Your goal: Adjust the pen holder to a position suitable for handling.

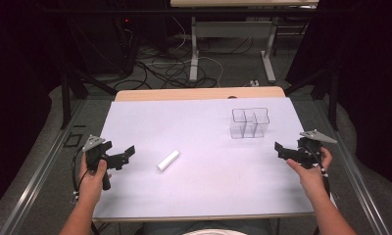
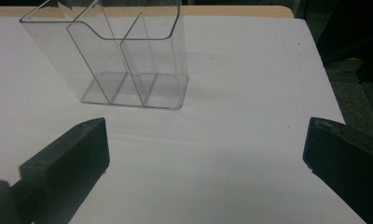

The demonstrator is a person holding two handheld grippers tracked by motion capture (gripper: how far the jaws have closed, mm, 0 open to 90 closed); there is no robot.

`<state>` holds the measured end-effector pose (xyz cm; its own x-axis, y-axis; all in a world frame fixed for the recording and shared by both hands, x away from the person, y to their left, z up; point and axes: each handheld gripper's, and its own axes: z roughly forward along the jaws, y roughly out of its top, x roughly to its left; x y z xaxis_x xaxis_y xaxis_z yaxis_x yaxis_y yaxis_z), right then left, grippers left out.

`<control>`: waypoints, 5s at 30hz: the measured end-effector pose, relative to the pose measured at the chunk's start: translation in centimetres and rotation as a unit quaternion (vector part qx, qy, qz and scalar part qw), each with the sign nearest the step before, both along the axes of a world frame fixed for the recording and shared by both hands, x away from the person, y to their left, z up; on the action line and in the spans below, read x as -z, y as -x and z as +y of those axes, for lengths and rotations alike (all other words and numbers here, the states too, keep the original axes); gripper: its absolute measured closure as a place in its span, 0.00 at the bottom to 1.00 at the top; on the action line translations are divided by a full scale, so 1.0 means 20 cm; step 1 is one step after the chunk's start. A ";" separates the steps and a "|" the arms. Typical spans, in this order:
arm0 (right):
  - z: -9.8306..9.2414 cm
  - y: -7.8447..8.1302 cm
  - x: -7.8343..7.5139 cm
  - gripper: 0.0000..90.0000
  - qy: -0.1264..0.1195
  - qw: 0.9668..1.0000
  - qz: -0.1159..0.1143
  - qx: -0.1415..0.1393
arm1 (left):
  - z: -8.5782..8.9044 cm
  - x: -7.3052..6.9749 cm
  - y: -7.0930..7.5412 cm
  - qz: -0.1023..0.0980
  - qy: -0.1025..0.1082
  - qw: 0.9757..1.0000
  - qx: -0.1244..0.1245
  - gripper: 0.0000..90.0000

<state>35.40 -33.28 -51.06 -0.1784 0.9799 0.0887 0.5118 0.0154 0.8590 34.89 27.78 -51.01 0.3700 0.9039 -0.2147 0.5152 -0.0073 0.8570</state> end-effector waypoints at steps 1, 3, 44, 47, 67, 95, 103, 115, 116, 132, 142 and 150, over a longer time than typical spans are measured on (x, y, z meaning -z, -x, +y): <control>0.01 0.00 0.00 0.00 -0.001 1.000 -0.001 -0.002 | 0.00 0.00 0.00 0.000 0.002 1.000 -0.001 0.00; 0.02 -0.01 0.01 0.02 -0.001 1.000 -0.003 -0.007 | 0.00 0.00 0.00 -0.002 -0.001 1.000 0.000 0.00; 0.12 -0.41 -0.21 0.73 0.046 0.999 -0.013 -0.024 | 0.04 0.03 0.01 0.003 0.003 1.000 -0.019 0.00; 0.12 -0.48 -0.22 0.86 0.060 0.998 -0.012 -0.028 | 0.05 0.03 0.01 0.004 -0.001 1.000 -0.017 0.00; 0.12 -0.63 -0.09 1.00 0.053 0.997 0.042 -0.021 | 0.04 0.03 0.01 0.007 -0.005 1.000 -0.014 0.00; 0.21 -0.58 -0.05 1.00 0.037 0.998 0.046 0.017 | 0.05 0.03 0.02 0.006 -0.011 1.000 -0.015 0.00; 0.27 -0.57 -0.05 1.00 0.031 0.998 0.051 0.012 | 0.05 0.03 0.02 0.006 -0.011 1.000 -0.016 0.00; 0.49 -0.55 -0.04 1.00 0.023 0.998 0.051 -0.020 | 0.05 0.03 0.02 0.008 -0.012 1.000 -0.016 0.00; 0.51 -0.55 -0.04 1.00 0.023 0.998 0.049 -0.019 | 0.05 0.03 0.02 0.007 -0.013 1.000 -0.016 0.00; 0.83 -0.51 -0.02 1.00 0.003 0.997 0.045 -0.056 | 0.05 0.03 0.02 0.008 -0.017 1.000 -0.013 0.00; 0.94 -0.52 -0.02 1.00 0.002 0.996 0.047 -0.075 | 0.05 0.03 0.02 0.009 -0.018 1.000 -0.012 0.00; 0.96 -0.52 -0.02 1.00 0.007 0.996 0.045 -0.083 | 0.04 0.04 0.02 0.012 -0.019 1.000 -0.009 0.00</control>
